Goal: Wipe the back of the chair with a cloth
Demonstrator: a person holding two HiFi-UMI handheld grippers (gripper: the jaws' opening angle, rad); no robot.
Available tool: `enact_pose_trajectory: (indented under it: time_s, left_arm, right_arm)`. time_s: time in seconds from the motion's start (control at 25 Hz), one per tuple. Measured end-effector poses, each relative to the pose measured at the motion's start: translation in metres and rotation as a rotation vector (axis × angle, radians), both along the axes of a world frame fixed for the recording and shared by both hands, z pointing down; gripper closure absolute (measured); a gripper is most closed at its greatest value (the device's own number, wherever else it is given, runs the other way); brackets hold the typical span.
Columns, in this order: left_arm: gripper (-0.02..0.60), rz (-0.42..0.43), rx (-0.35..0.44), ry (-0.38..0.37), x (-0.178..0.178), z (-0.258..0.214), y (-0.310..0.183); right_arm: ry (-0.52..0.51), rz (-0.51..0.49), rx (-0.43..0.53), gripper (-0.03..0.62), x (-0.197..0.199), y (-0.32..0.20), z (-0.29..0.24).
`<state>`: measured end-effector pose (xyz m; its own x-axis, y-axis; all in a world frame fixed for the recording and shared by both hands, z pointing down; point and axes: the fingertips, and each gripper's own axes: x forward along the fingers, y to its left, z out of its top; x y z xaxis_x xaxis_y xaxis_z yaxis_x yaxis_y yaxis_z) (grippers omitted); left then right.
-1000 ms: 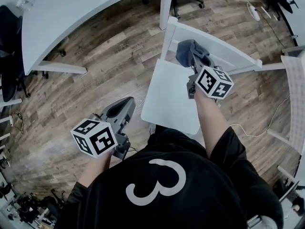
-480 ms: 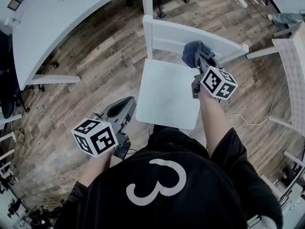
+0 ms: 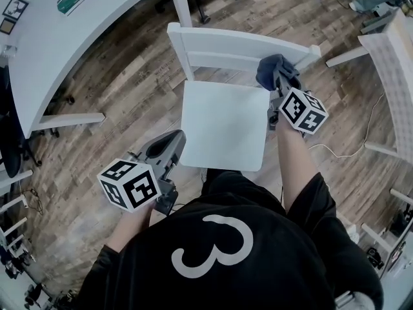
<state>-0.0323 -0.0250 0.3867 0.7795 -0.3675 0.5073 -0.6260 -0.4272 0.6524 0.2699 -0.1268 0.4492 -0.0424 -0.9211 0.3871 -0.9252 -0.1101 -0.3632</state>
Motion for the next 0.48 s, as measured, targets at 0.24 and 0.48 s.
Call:
enact_pose_trajectory:
  time_s: [0.24, 0.48]
  left_arm:
    - [0.568, 0.023, -0.005, -0.002, 0.008, 0.0, 0.002]
    - [0.568, 0.028, -0.004, -0.002, 0.01, 0.0, 0.003]
  right_arm:
    - [-0.035, 0.079, 0.007, 0.546, 0.034, 0.014, 0.002]
    - [-0.046, 0.093, 0.013, 0.546, 0.035, 0.015, 0.002]
